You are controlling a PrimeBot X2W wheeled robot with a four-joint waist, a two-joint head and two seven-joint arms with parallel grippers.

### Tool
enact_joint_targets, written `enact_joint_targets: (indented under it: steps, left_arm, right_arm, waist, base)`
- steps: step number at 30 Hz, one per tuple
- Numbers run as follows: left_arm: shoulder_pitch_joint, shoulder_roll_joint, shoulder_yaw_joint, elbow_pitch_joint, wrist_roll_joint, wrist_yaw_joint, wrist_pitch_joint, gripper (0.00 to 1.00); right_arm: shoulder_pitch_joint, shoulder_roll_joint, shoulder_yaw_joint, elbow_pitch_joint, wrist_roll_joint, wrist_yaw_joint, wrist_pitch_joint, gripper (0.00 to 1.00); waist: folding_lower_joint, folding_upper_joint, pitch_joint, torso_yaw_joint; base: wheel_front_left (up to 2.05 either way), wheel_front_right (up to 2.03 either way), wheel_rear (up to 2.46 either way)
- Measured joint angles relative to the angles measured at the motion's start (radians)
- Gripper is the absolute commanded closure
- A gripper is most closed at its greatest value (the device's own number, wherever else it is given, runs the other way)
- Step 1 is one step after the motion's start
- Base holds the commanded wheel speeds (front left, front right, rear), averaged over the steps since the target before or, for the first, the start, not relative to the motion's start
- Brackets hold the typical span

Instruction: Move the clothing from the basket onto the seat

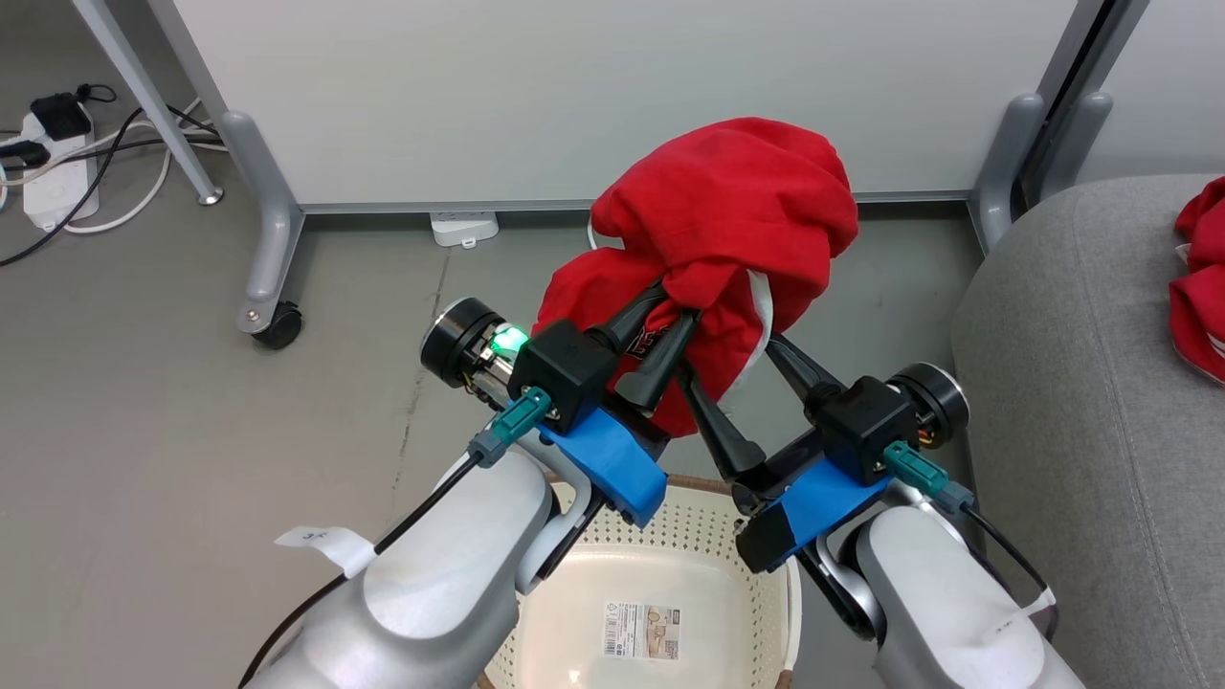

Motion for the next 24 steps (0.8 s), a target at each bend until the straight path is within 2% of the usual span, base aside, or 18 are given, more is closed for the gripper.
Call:
enact_joint_targets:
  steps: [1,2,24]
  left_arm:
    - [-0.001,0.0,0.0,0.001,0.0,0.0,0.0,1.0]
    - [-0.001,0.0,0.0,0.002,0.0,0.0,0.0,1.0]
    - [-0.007,0.0,-0.002,0.013,0.0,0.0,-0.003,1.0]
  right_arm:
    - [-0.005,0.001,0.003,0.001,0.005,0.0,0.0,0.79]
    - [-0.009,0.002,0.008,0.0,0.009,0.0,0.0,1.0]
    - [-0.015,0.004,0.035,-0.019,0.04,0.0,0.0,1.0]
  waist:
    - [0.0,0.0,0.0,0.0]
    - [0.0,0.0,0.0,-0.001]
    - [0.0,0.0,-0.003,-0.004]
  base:
    - [0.0,0.0,0.0]
    - [0.0,0.0,0.0]
    - [0.0,0.0,0.0]
